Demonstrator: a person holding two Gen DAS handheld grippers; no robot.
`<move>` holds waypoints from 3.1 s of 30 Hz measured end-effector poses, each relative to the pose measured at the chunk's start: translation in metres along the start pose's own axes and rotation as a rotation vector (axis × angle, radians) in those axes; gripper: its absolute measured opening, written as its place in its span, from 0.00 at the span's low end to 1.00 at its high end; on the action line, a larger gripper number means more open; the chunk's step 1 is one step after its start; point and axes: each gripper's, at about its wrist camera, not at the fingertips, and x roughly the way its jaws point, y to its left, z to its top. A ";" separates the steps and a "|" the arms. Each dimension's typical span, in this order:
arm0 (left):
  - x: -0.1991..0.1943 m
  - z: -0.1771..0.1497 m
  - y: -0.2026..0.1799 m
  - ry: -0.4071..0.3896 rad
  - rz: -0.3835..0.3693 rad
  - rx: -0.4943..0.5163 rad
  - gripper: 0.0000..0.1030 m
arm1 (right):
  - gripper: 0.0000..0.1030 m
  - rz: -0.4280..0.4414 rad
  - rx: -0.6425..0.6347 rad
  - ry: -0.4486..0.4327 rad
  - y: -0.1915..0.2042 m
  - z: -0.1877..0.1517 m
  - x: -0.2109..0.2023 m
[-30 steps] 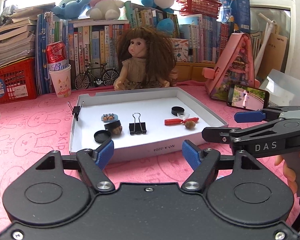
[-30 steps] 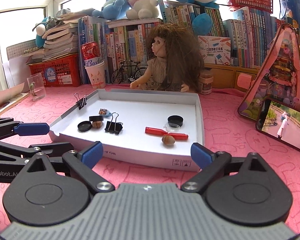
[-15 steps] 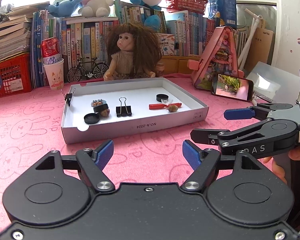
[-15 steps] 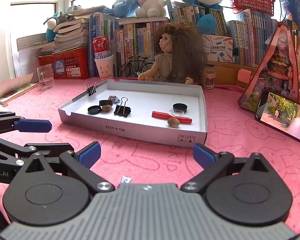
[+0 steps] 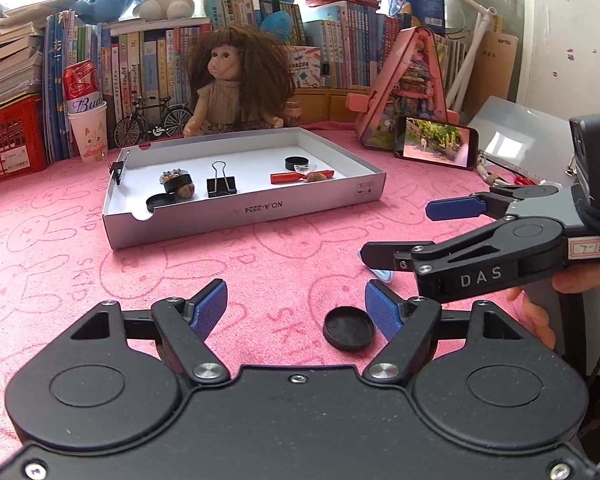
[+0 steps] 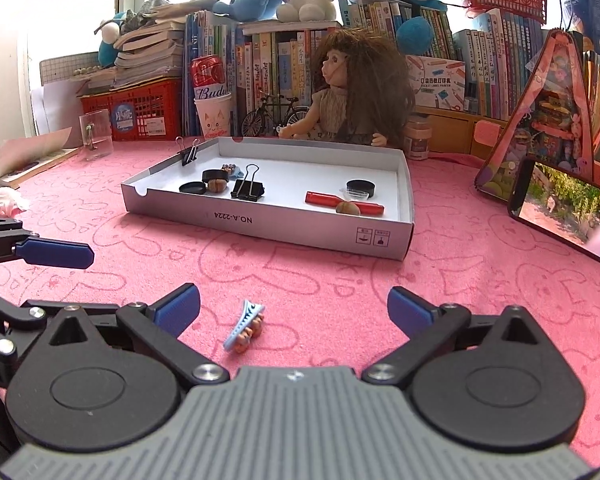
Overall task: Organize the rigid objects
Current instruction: 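Lower the left tool onto the black lid on the table and close it, then close the right tool on the blue beaded hair clip while the left tool holds the lid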
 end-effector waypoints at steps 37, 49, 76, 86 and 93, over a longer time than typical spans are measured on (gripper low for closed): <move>0.002 -0.021 -0.017 0.027 -0.017 0.024 0.30 | 1.00 0.009 -0.077 0.036 0.009 -0.005 0.001; 0.006 -0.017 -0.007 0.026 -0.005 -0.020 0.24 | 1.00 -0.093 -0.131 0.066 -0.001 -0.006 -0.001; 0.021 -0.014 -0.019 -0.039 0.042 0.006 0.38 | 0.90 -0.020 0.089 0.059 0.000 0.000 -0.013; 0.029 -0.012 -0.017 -0.026 0.081 -0.004 0.29 | 0.73 0.008 0.120 0.061 0.006 0.001 -0.015; 0.027 -0.006 0.003 -0.031 0.140 -0.059 0.29 | 0.75 0.001 0.129 0.055 0.013 0.000 -0.010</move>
